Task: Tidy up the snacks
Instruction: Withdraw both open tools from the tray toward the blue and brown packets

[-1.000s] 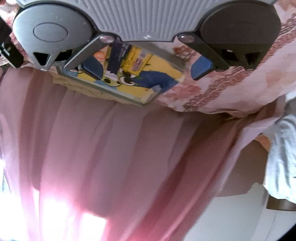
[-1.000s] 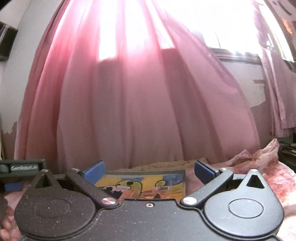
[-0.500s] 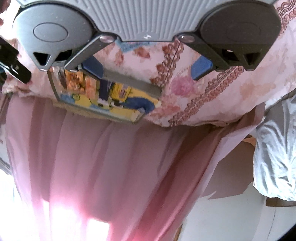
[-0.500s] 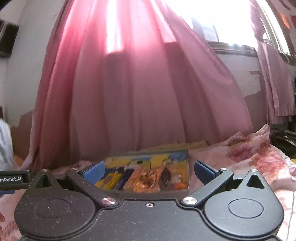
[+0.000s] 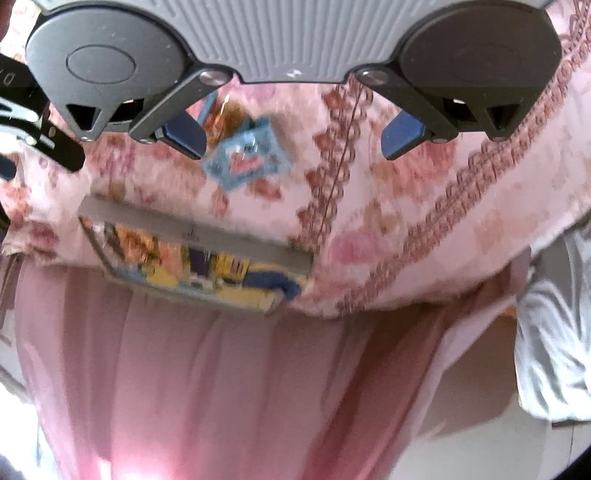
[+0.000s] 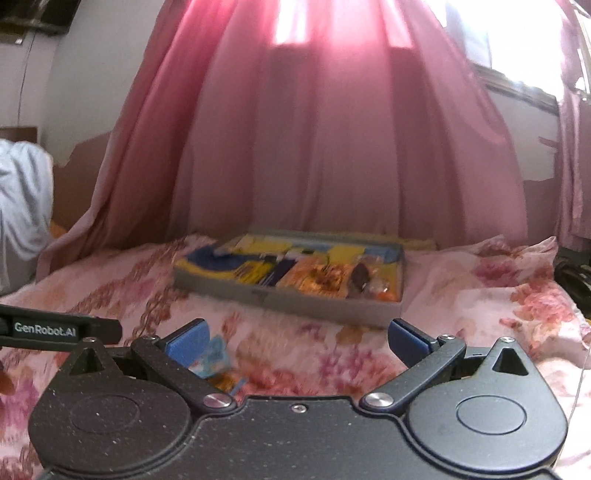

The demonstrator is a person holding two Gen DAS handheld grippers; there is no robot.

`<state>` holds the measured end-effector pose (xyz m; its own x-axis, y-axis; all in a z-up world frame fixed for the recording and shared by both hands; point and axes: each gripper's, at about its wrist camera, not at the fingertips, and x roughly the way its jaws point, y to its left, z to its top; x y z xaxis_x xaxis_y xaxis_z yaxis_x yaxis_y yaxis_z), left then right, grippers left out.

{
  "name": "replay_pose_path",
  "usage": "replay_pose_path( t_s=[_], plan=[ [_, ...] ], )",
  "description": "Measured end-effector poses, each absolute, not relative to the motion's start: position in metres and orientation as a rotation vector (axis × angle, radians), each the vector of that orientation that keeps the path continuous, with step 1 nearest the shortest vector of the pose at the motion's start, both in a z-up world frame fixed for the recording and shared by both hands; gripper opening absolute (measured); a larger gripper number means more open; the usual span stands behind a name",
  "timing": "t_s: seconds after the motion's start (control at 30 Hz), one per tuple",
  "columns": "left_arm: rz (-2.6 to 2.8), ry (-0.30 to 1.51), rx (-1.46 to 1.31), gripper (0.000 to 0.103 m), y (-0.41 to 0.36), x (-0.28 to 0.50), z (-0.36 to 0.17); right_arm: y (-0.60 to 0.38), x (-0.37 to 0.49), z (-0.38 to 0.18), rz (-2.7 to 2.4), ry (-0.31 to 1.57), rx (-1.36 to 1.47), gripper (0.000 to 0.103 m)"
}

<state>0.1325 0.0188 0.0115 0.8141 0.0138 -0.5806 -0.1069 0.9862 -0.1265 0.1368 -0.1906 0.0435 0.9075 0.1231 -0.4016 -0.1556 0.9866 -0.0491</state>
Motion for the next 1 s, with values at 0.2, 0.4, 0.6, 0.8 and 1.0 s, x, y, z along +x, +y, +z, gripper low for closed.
replay_pose_path(
  t_s=[0.2,0.4,0.6,0.8,1.0],
  plan=[
    [0.061,0.689,-0.158,0.102,0.029,0.138,-0.009,-0.183,0.143,0.033,0.175,0.449,-0.099,0.102],
    [0.040,0.750,-0.139,0.102,0.035,0.157,-0.017,-0.170,0.148,0.022,0.229,0.487,-0.192,0.102],
    [0.000,0.754,-0.103,0.102,0.037,0.178,-0.014,-0.153,0.138,0.006,0.376,0.468,-0.374,0.102],
    [-0.070,0.792,-0.067,0.102,0.045,0.194,-0.019,-0.137,0.144,-0.017,0.456,0.489,-0.430,0.102],
    [-0.210,0.780,-0.011,0.102,0.046,0.211,-0.022,-0.126,0.167,-0.039,0.503,0.508,-0.429,0.102]
  ],
)
